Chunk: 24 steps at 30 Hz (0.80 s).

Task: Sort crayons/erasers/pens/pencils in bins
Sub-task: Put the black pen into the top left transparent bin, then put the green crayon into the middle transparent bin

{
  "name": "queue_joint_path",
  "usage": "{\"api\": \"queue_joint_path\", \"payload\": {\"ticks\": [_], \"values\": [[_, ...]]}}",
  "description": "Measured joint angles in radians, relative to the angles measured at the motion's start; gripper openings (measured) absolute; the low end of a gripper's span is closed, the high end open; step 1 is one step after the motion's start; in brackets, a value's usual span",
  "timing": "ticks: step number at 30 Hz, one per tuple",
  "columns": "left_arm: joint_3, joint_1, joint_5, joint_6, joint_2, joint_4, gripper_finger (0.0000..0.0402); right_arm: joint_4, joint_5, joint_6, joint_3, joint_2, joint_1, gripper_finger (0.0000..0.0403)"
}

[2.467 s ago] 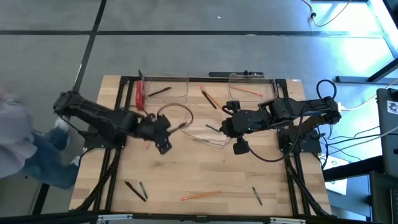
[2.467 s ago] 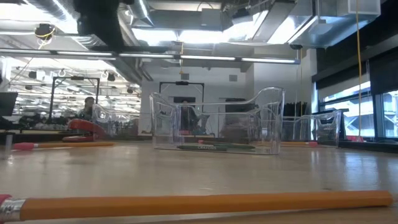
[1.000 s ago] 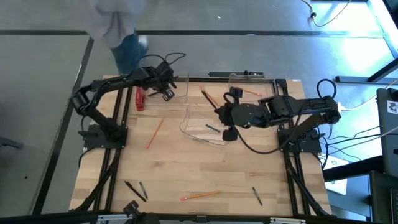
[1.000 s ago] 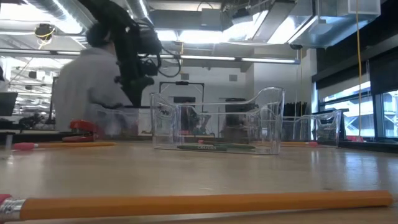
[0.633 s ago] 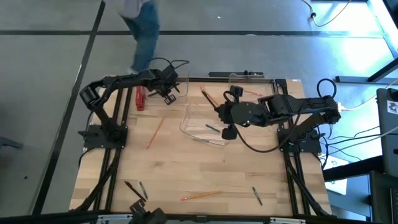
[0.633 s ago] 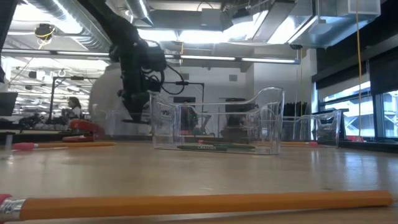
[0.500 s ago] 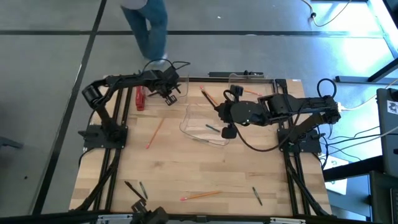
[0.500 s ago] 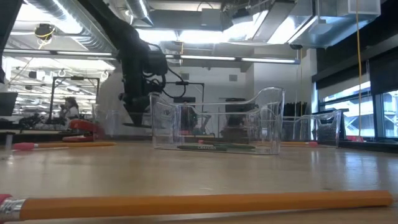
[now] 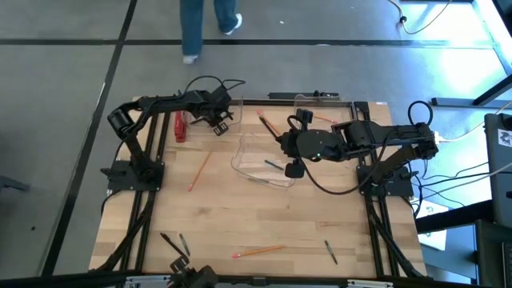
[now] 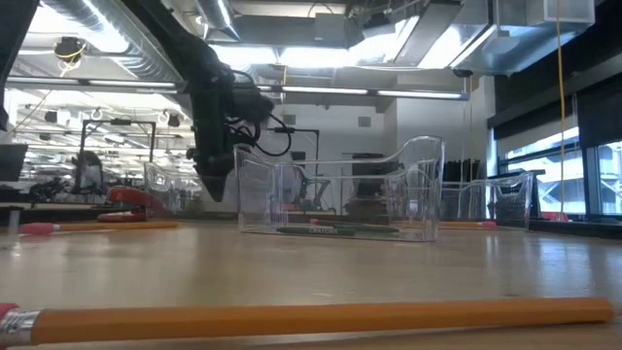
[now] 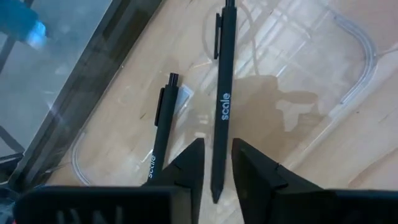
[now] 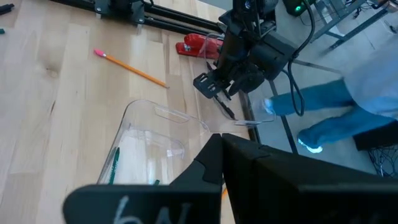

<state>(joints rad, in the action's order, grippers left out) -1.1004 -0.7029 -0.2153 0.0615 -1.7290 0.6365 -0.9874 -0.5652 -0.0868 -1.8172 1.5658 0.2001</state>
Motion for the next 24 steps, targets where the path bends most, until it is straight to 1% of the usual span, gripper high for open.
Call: {"api": "queue_joint_path", "payload": {"ticks": [3, 7, 10, 13, 17, 20, 24], "values": [[0.000, 0.000, -0.001, -0.020, 0.000, 0.000, 0.0085, 0.000, 0.000, 0.001, 0.000, 0.000, 0.000, 0.0005], [0.001, 0.000, -0.003, -0.069, 0.007, 0.003, 0.0084, 0.000, 0.000, 0.005, 0.000, 0.000, 0.000, 0.0005], [-0.007, 0.003, -0.003, -0.137, 0.050, 0.047, 0.0083, 0.000, 0.000, 0.004, 0.000, 0.000, 0.000, 0.0005], [-0.019, 0.031, -0.006, -0.196, 0.131, 0.104, 0.0083, -0.002, 0.001, 0.004, 0.000, 0.000, 0.000, 0.0005], [-0.019, 0.125, -0.001, -0.332, 0.267, 0.226, 0.0083, -0.015, 0.018, 0.005, 0.000, 0.000, 0.000, 0.0005], [-0.019, 0.223, 0.000, -0.514, 0.363, 0.333, 0.0083, -0.024, 0.022, 0.013, 0.000, 0.000, 0.000, 0.0005], [-0.019, 0.387, 0.001, -0.729, 0.460, 0.447, 0.0083, -0.065, 0.086, 0.024, 0.000, 0.000, 0.000, 0.0005]]}}
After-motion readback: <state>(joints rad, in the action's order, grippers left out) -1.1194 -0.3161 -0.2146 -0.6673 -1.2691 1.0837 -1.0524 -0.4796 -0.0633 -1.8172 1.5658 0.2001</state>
